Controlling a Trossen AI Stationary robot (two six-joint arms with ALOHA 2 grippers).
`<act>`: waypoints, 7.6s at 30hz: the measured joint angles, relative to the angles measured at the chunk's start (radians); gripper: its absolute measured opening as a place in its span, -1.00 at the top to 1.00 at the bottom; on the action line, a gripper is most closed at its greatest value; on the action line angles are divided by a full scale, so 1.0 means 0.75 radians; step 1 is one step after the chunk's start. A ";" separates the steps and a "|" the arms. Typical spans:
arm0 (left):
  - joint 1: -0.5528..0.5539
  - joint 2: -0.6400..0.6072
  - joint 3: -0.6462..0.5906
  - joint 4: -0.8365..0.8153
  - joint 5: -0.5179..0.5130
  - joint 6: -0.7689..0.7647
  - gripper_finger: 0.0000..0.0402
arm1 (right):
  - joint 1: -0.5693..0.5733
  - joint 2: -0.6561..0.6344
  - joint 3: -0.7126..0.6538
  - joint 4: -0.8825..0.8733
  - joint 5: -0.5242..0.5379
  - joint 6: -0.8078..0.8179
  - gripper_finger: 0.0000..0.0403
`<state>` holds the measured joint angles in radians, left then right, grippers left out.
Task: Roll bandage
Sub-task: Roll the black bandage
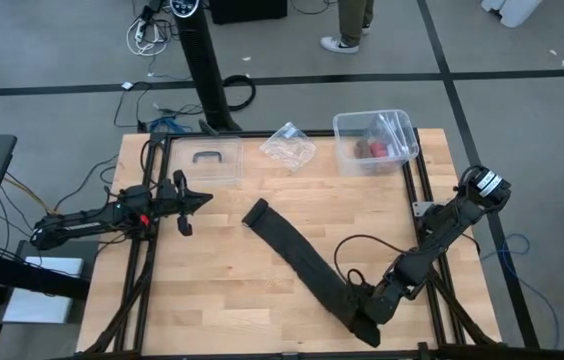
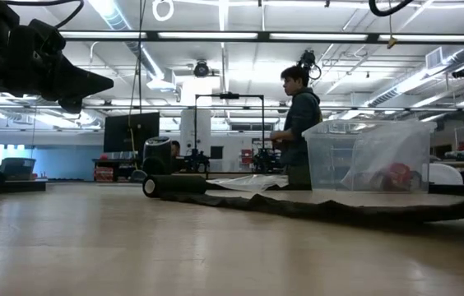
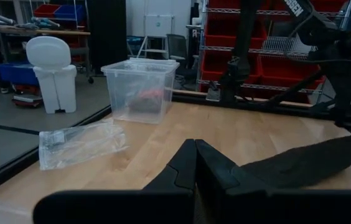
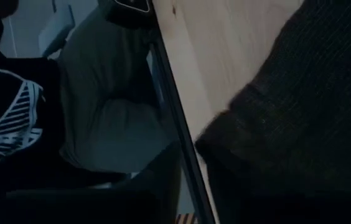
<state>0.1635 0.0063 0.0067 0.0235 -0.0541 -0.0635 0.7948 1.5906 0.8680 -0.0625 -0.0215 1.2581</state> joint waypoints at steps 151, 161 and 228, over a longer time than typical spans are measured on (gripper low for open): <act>-0.191 1.992 0.841 -0.012 -0.155 -0.056 0.95 | -0.915 0.005 -0.033 0.050 0.176 -1.543 0.97; -0.218 1.977 0.882 -0.087 -0.337 -0.076 0.95 | -0.905 0.005 -0.033 0.047 0.176 -1.543 0.97; -0.183 1.798 0.846 -0.173 -0.275 -0.216 0.95 | -0.902 0.014 -0.033 0.176 0.140 -1.565 0.97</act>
<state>0.0259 1.3549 0.6411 -0.1065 -0.2604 -0.2258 0.1184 1.6009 0.8436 0.0699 0.0836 0.0845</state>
